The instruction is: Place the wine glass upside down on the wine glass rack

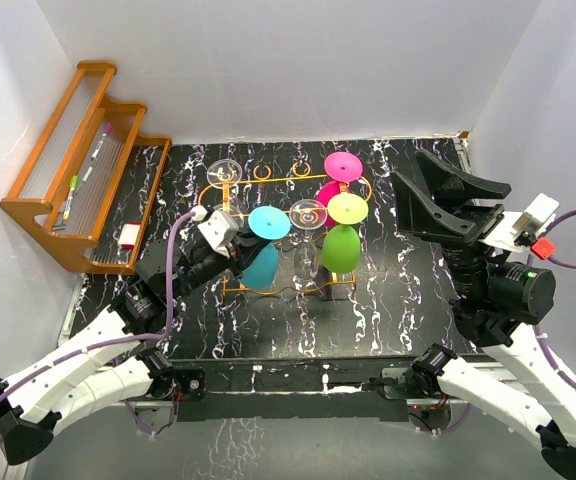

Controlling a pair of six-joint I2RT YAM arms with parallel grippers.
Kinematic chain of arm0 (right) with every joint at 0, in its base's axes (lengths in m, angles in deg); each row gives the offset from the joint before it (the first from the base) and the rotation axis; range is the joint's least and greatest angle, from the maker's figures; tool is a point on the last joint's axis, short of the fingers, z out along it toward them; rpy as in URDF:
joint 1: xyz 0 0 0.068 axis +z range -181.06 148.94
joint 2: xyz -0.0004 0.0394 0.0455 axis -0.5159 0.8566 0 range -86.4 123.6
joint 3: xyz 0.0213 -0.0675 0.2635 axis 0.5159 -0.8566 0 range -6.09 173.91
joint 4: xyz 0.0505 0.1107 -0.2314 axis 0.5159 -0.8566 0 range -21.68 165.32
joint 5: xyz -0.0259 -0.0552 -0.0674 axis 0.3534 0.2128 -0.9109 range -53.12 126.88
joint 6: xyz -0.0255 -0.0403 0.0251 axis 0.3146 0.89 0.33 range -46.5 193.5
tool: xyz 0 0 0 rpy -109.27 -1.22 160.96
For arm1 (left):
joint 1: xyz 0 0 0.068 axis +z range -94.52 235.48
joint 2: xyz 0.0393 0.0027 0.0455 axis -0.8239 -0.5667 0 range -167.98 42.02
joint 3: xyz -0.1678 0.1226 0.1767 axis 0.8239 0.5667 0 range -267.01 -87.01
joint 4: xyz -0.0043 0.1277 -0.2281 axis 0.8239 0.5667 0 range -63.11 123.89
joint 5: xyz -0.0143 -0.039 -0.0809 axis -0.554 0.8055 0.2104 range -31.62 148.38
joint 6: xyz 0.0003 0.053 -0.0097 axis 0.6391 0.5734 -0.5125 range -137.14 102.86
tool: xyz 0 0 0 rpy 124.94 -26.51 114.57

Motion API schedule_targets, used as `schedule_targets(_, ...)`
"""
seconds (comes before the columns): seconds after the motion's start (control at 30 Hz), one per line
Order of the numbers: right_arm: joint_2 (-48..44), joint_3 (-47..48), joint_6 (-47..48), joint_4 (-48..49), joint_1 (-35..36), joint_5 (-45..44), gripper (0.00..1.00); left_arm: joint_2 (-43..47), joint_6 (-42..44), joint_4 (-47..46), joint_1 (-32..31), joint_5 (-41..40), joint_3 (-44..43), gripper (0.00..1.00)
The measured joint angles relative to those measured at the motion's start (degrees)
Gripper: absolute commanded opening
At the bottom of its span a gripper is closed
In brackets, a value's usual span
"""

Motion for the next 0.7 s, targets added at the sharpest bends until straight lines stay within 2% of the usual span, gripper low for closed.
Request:
schedule_targets(0.37,0.02,0.02,0.55,-1.36,0.00,0.00,0.58,0.11,-1.51,-2.03,-0.02,-2.67,1.92,0.00)
schedule_targets(0.7,0.07,1.84,4.68,-9.68,0.00,0.55,0.59,-0.42,-3.80,-3.87,0.09,-4.46,2.82,0.00)
